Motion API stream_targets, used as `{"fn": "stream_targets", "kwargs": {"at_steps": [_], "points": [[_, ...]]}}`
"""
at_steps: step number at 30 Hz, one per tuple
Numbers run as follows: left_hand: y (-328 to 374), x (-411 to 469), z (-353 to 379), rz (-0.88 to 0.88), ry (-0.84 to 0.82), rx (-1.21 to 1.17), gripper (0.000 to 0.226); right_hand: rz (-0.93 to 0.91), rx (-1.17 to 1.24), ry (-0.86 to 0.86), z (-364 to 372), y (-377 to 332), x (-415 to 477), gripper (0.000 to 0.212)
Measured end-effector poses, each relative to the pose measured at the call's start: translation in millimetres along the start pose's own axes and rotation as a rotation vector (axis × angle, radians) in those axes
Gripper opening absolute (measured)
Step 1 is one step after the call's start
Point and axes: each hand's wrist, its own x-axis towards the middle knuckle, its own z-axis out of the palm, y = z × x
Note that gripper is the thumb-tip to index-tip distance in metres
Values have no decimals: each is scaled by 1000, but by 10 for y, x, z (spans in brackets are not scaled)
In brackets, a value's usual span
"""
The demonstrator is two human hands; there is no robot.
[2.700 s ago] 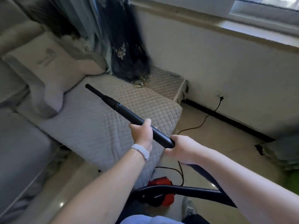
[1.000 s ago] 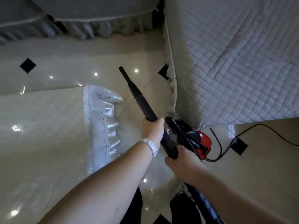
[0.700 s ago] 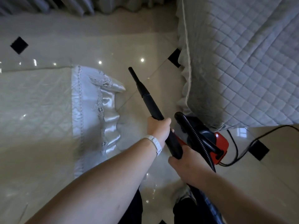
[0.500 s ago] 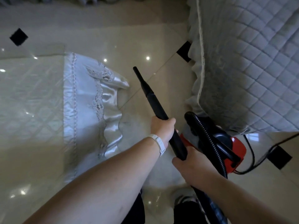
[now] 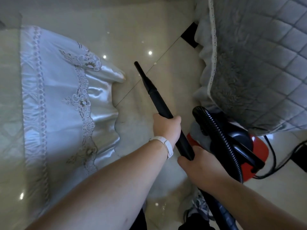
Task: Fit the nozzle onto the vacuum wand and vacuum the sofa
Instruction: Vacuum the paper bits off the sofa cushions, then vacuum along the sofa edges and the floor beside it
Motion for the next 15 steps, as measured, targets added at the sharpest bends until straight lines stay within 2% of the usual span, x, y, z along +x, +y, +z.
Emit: {"fn": "stream_targets", "kwargs": {"at_steps": [7, 15], "points": [[-260, 138, 90, 108, 31, 18, 49, 25, -16, -13, 112, 176, 174, 16], [-595, 365, 145, 130, 42, 32, 49, 28, -46, 34, 369, 373, 436, 18]]}}
